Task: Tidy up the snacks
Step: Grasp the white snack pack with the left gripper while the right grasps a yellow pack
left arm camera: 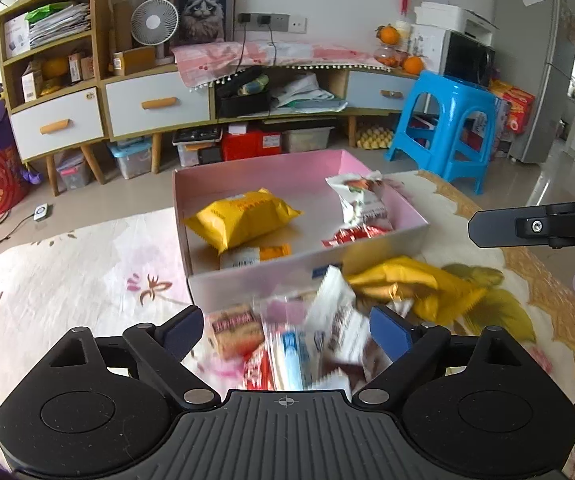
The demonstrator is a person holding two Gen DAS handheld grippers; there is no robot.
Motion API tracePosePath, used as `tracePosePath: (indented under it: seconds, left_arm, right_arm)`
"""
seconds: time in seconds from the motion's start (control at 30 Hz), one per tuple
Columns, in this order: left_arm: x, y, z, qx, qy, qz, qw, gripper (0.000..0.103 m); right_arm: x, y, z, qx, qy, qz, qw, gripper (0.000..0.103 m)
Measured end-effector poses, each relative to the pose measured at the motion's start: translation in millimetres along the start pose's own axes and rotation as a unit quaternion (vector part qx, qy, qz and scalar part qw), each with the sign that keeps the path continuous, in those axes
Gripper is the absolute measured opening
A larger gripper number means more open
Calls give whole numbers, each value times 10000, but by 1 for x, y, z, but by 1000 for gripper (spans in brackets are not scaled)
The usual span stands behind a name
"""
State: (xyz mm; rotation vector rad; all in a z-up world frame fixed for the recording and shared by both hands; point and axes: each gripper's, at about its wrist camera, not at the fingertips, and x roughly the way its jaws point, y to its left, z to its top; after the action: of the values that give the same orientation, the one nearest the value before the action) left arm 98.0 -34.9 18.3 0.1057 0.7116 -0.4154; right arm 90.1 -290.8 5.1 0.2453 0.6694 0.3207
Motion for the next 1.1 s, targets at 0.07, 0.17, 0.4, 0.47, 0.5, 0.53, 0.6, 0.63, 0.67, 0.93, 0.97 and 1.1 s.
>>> tracePosePath:
  seconds: [0.07, 0.17, 0.4, 0.47, 0.5, 0.53, 0.6, 0.63, 0.67, 0.93, 0.97, 1.1]
  left_arm:
    - [-7, 0, -7, 39, -19, -46, 10000, 93]
    - [-16, 0, -17, 104, -35, -81, 9999, 94]
    - [-32, 0, -45, 196, -93, 45, 9998, 101]
    - [-36, 4, -57, 147, -146, 59, 9998, 101]
    - [-37, 6, -64, 90, -206, 55, 9997, 101]
    - [-38, 9, -70, 34, -248, 52, 9997, 102]
    - [-34, 13, -77, -12, -147, 92, 9998, 102]
    - [-33, 15, -79, -38, -94, 109, 9999, 102]
    - [-32, 18, -82, -109, -81, 115, 9998, 102]
    - [-22, 16, -95, -626, 94, -190, 9978, 102]
    - [-22, 13, -97, -704, 71, -249, 9972, 102]
    - [-20, 0, -97, -805, -11, -302, 9963, 102]
  right_arm:
    - [-5, 2, -5, -4, 11, 47, 10000, 90]
    - [-12, 9, -11, -178, 4, 8, 9998, 91]
    - [-20, 23, -30, -733, -129, -195, 9970, 94]
    - [-21, 24, -36, -785, -165, -238, 9965, 94]
    - [-21, 24, -38, -815, -176, -250, 9962, 94]
    - [-21, 24, -40, -838, -198, -252, 9960, 94]
    - [-24, 22, -46, -895, -263, -237, 9954, 94]
    - [-25, 22, -48, -927, -283, -235, 9950, 95]
    - [-25, 20, -51, -965, -288, -245, 9946, 95]
    - [-27, 15, -74, -1425, 146, -246, 9894, 95]
    - [-27, 14, -77, -1437, 241, -242, 9890, 95]
    - [-32, 17, -87, -1568, 550, 118, 9860, 95]
